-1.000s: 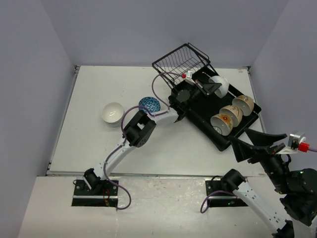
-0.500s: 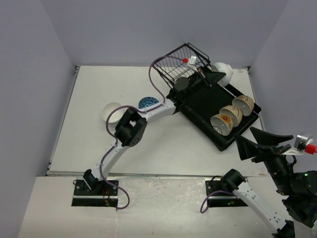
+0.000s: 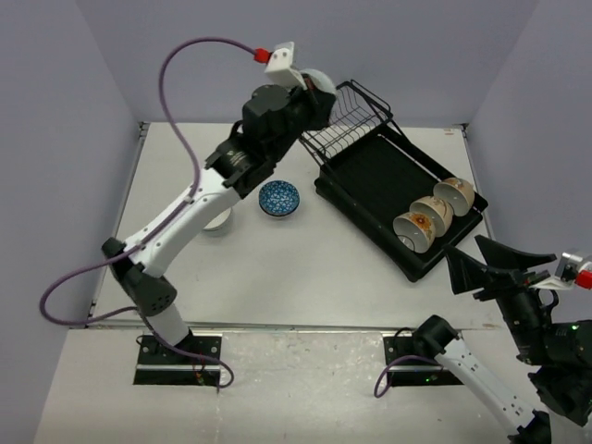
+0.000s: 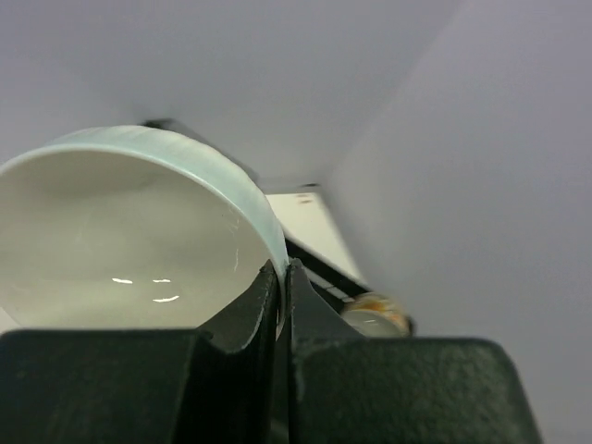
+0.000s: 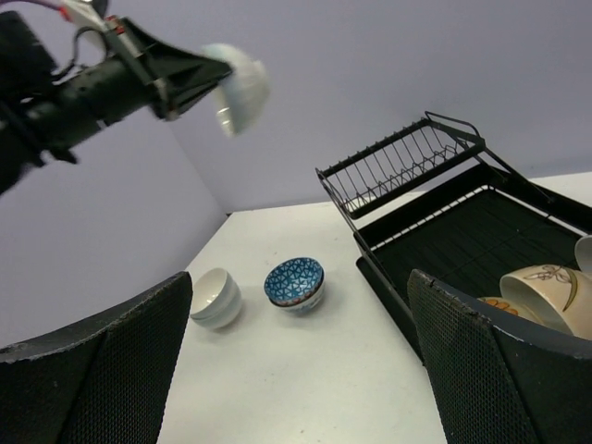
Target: Unload the bowls from the dish rack
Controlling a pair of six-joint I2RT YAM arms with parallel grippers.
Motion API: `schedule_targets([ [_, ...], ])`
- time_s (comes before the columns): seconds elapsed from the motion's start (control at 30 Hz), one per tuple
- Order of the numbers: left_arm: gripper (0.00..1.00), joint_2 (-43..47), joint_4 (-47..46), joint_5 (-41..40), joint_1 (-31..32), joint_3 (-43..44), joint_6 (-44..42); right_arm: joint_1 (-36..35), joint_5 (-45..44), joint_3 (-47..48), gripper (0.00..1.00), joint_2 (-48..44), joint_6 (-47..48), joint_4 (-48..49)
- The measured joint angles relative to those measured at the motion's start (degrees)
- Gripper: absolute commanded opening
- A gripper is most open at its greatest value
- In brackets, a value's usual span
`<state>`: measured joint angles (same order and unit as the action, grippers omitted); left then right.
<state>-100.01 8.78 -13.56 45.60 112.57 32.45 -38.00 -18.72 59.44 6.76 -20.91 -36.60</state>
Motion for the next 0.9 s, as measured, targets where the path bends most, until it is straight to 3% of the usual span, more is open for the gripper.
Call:
schedule_targets([
  [0.2,0.0,14.3,25.5,-13.1,-7.6,-7.0,-4.5,0.0,0.2,0.6,0.99,2.3,0.4,0.0],
  [0.47,0.0,11.5,47.5,-13.6,-16.3,-8.2,-7.5,0.0,4.9,0.7,0.99,7.2,0.3,-0.2],
  [0.67,0.0,9.2,52.3,-8.4,-18.1,-14.9,-11.0,0.0,8.3,0.7,0.99,11.8,0.6,-2.4],
  [0.9,0.0,9.4,50.2,-0.9,-23.3,-25.7,-14.3,0.0,10.6,0.0,0.99,14.1,1.1,-3.2],
])
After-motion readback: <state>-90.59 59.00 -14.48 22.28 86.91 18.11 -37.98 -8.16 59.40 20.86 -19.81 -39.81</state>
